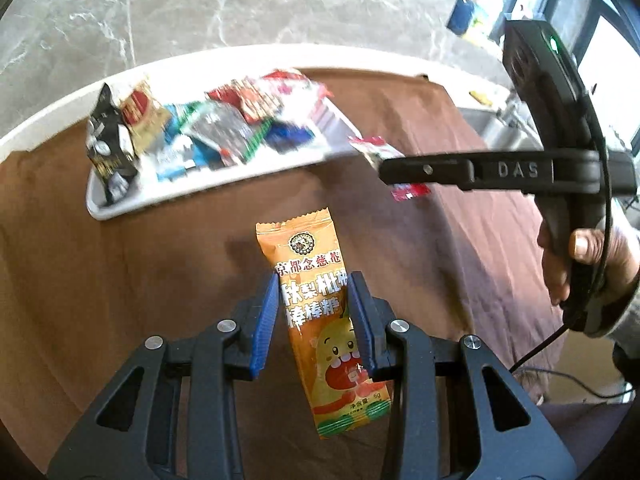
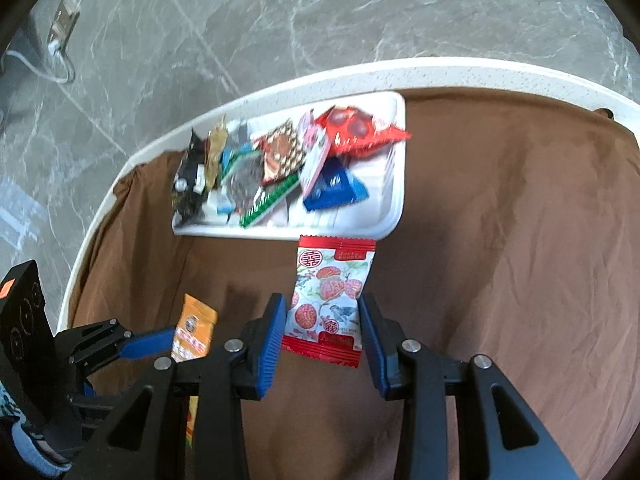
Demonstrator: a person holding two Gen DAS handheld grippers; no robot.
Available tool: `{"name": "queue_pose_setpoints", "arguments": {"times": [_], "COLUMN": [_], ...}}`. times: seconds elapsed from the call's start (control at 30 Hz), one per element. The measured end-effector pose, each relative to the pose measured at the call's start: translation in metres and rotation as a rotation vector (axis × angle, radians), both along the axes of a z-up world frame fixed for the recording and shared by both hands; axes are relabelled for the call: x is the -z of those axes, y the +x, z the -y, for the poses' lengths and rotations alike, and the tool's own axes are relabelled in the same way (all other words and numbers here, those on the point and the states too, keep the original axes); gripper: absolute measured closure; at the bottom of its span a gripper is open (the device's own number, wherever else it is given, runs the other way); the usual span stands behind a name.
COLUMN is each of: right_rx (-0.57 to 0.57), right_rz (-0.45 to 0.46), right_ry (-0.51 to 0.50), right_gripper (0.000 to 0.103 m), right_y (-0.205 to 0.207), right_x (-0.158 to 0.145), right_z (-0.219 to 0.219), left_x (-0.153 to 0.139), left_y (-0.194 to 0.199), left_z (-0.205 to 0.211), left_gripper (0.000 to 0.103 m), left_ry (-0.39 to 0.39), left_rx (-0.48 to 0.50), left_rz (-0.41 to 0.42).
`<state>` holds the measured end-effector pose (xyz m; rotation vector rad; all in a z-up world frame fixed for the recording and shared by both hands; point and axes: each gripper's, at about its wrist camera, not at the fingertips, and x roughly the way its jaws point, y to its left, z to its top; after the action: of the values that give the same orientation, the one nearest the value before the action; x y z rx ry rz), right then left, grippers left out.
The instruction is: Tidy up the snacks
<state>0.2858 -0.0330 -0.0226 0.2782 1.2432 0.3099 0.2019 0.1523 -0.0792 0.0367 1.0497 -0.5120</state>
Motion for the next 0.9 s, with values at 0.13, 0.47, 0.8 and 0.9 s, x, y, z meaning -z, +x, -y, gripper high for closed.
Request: {"name": "queue_pose_setpoints", "arguments": {"times": [0.13,0.47,0.8,0.9], "right_rx": [0.03,0.081,0.065,0.058], "right_rz": [0.012,0.011,0.001,-0.006], "right_ry": [0.012,0.053,0.055,0.058], "right_gripper": [0.063,0.063,0.063,0.063], "right_y": [0.012,0.051,0.061,0.056], "right_x": [-0.003,0.004,0.014,0.017], "right_z": [0.009,0.018,0.015,0.012], "left_x": [-0.013,-0.027,-0.001,0.019], "left_y": [0.026,0.102,0.107,0.086], "left_z": [-0.015,-0.028,-0.029,-0.023], "left_gripper": [0.07,0.07,0.058,0.058], "left_ry": [-0.012,-0.018,-0.014,0.037], "left_rx": [-0.029,-0.053,-0.015,0.021], "left_rz": [0.03,0.071,-0.04,-0.083]}}
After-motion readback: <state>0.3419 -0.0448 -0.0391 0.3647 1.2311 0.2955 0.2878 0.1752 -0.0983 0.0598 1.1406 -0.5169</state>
